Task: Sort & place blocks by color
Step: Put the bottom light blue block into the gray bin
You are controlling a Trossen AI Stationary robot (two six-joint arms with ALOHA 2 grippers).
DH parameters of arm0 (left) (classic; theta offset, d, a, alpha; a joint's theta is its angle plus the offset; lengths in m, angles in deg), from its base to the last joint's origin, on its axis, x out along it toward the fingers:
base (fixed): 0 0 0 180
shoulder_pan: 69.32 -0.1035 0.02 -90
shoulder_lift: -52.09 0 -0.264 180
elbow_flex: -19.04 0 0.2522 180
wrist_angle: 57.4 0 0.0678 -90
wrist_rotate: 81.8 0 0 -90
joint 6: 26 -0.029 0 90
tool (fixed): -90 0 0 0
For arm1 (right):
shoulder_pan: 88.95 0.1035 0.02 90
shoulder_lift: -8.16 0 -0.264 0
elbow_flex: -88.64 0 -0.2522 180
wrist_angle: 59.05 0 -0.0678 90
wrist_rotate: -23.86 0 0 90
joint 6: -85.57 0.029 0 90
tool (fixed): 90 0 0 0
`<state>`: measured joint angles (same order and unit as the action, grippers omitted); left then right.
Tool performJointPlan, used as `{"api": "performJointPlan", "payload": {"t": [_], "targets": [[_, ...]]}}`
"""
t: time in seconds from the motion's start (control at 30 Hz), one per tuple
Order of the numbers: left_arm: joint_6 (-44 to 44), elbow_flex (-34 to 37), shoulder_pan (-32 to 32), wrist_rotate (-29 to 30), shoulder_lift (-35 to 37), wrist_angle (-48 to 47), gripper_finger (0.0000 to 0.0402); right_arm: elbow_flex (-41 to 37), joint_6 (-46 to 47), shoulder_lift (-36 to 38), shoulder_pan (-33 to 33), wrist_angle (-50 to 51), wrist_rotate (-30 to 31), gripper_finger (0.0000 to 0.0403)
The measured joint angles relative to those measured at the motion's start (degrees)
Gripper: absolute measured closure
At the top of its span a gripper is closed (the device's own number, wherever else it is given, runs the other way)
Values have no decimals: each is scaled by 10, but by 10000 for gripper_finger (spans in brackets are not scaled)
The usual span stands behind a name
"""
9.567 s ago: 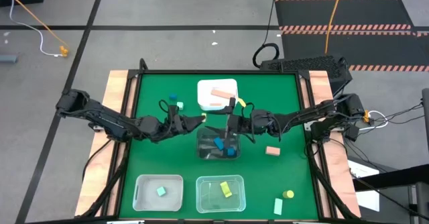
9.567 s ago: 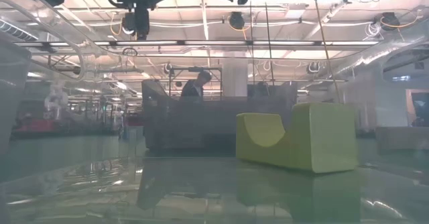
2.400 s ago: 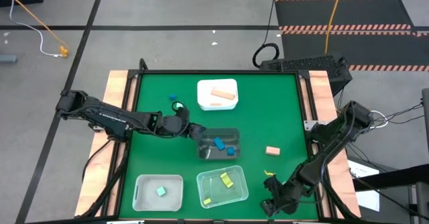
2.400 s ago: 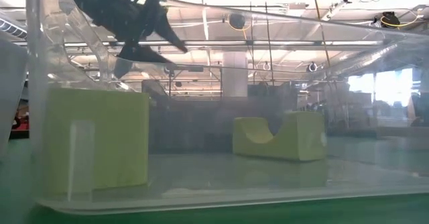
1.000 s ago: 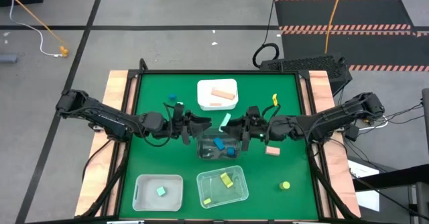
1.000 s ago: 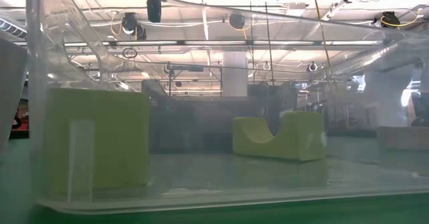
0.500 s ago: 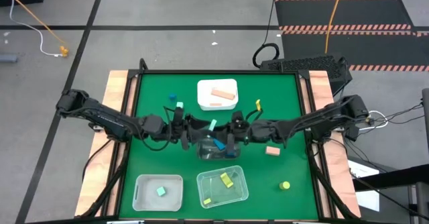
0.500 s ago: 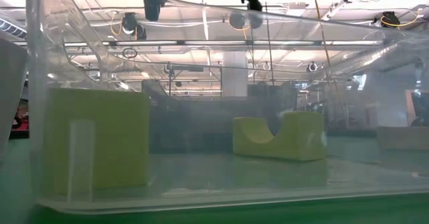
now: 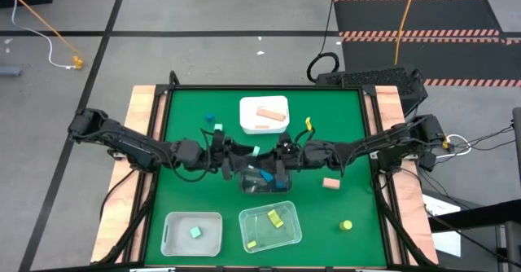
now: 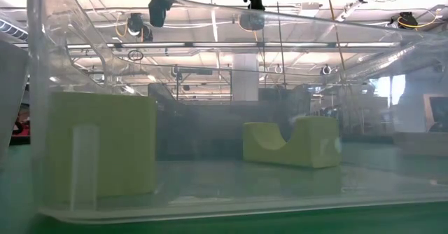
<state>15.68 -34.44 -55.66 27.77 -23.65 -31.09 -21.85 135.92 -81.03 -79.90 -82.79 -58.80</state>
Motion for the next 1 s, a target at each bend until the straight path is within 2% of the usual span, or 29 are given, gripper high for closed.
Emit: {"api": "performJointPlan", "payload": {"t": [0.23, 0.5, 0.8, 1.0], "targets": [[-25, 0, -9, -1, 0, 2, 176, 0, 0, 0, 0, 0, -1, 294], [-16, 0, -10, -41, 0, 0, 249, 0, -6, 0, -11, 0, -8, 294], [-6, 0, -20, -35, 0, 4, 257, 0, -12, 1, -15, 3, -11, 293], [-5, 0, -19, -32, 0, 4, 269, 0, -17, 1, -15, 11, -12, 238]]}}
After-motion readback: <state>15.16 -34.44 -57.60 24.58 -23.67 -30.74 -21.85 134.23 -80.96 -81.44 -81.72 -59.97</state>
